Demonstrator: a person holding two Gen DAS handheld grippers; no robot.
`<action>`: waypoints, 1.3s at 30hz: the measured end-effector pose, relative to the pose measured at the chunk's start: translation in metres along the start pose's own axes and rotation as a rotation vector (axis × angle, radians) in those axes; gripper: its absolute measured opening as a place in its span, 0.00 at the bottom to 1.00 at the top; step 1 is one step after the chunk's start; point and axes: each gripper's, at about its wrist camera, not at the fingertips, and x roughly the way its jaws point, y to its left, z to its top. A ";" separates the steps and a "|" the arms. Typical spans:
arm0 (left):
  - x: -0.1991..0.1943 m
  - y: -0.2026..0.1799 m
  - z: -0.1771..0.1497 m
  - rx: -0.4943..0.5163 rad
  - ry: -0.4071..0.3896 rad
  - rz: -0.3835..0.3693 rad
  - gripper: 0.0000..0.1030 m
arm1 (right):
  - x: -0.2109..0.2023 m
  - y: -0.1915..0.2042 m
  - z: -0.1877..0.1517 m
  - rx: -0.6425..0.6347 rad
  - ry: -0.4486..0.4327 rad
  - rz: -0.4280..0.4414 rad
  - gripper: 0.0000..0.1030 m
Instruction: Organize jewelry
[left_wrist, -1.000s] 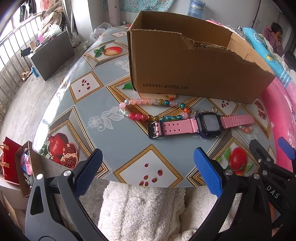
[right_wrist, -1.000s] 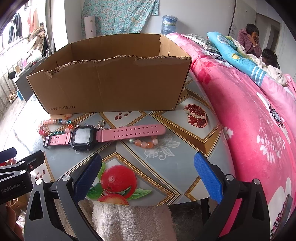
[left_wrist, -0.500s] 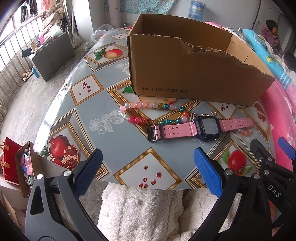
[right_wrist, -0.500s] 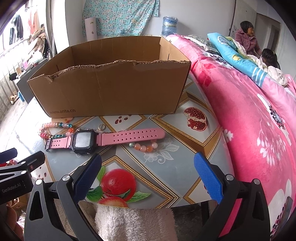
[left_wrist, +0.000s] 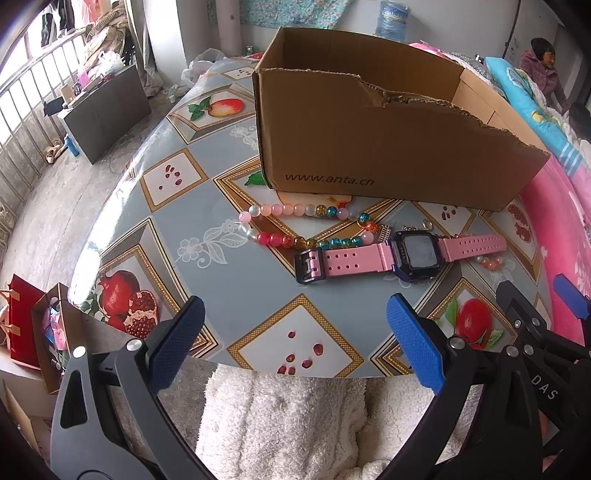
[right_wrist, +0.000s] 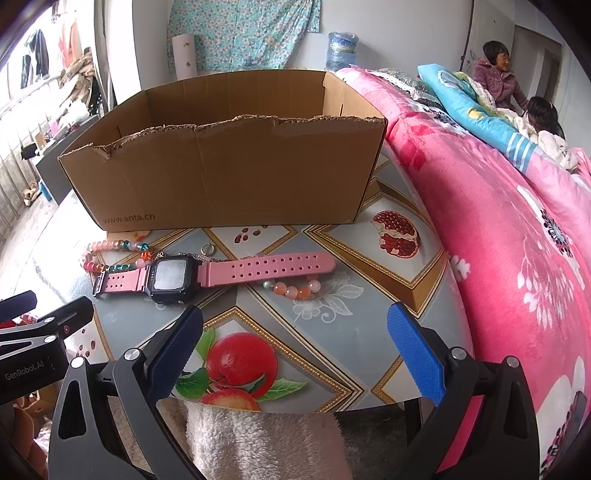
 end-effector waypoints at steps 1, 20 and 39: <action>0.000 0.000 0.000 0.001 0.001 -0.001 0.92 | 0.000 0.000 0.000 -0.001 0.001 0.001 0.95; 0.008 -0.003 0.004 0.009 0.008 0.005 0.92 | 0.004 -0.001 0.004 0.002 0.003 0.006 0.95; 0.005 -0.007 0.003 0.022 -0.007 0.032 0.92 | 0.004 -0.004 0.006 -0.001 -0.009 0.018 0.95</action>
